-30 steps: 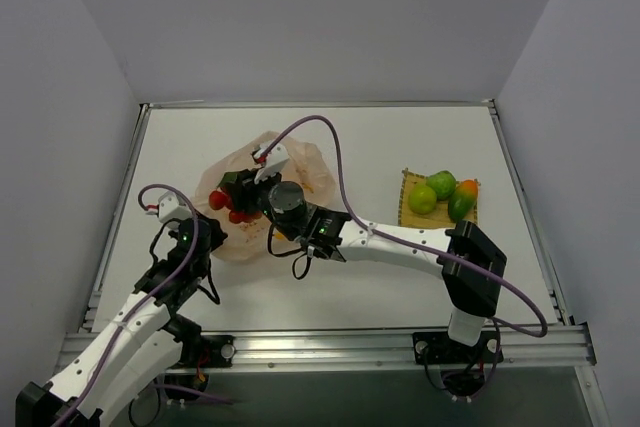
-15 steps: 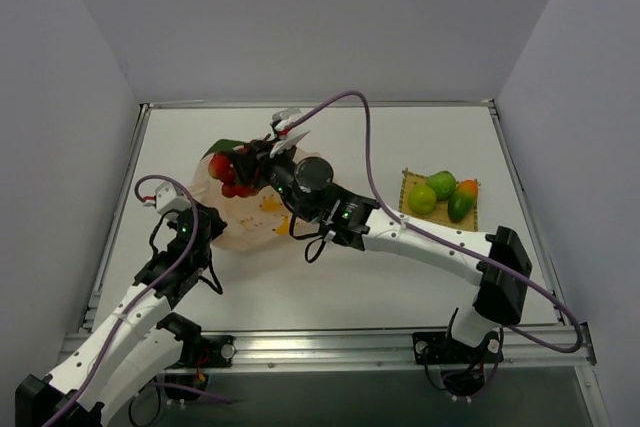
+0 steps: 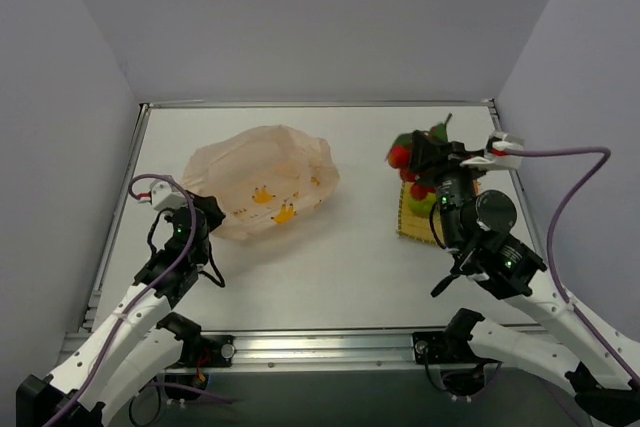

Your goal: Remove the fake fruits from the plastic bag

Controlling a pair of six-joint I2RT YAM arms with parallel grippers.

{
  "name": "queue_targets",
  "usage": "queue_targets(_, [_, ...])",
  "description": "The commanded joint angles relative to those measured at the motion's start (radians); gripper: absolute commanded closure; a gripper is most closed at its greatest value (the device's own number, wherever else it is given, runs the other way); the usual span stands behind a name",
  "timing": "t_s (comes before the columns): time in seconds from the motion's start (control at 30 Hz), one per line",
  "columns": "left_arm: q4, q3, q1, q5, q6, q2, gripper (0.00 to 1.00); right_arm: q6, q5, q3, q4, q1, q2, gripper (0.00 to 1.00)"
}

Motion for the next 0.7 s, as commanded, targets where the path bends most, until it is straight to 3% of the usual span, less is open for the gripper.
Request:
queue_targets(0.0, [0.087,-0.004,0.006,0.004,0.05,-0.023,0.98,0.074,0.255,-0.101,-0.179,-0.033,-0.113,1.0])
queue_targets(0.27, [0.083,-0.059,0.006,0.055,0.087,-0.073,0.98,0.255,0.465,-0.3,-0.358,-0.074,-0.232,1.0])
queue_targets(0.67, [0.096,-0.105,0.008,0.063,0.112,-0.096,0.98,0.351,0.372,-0.417,-0.359,-0.254,-0.102,1.0])
